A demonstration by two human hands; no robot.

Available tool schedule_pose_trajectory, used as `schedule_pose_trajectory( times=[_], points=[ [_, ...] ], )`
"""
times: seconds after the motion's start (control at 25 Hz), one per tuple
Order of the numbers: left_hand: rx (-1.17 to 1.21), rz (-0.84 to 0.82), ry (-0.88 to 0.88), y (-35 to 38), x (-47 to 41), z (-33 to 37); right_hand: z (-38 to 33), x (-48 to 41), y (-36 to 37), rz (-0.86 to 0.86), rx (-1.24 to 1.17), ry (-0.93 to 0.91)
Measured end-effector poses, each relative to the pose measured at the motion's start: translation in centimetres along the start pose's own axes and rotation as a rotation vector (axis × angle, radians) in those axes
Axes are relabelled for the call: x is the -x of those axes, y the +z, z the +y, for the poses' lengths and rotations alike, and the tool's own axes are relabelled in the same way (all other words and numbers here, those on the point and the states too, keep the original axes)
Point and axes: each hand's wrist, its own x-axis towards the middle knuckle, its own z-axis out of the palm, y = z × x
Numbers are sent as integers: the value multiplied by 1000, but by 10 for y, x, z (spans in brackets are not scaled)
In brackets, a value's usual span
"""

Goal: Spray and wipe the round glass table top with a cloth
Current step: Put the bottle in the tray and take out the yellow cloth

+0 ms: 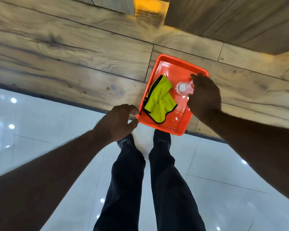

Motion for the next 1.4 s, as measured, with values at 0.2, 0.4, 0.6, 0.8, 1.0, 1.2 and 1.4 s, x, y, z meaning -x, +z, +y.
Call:
schedule_pose_trajectory(
  times=[0.2,0.4,0.6,0.8,1.0,1.2,1.4],
  points=[
    [84,19,-33,8,-33,-18,-70,-25,56,-376,-108,-289],
    [187,145,-52,14,-62,-49,-89,-106,134,-379,88,21],
    [249,119,-162,19,-15,-70,-82,-80,127,-316,314,-95],
    [383,56,-295,2,64,-17,-79,24,17,-189,89,-46],
    [479,50,-299,-60,140,93,-109,142,-149,73,-125,-164],
    [1016,-88,-516,-127,225,178,-147,209,-268,-146,-556,-152],
    [1451,144,-534,-186,332,227,-211,266,-354,-235,-584,-743]
  ],
)
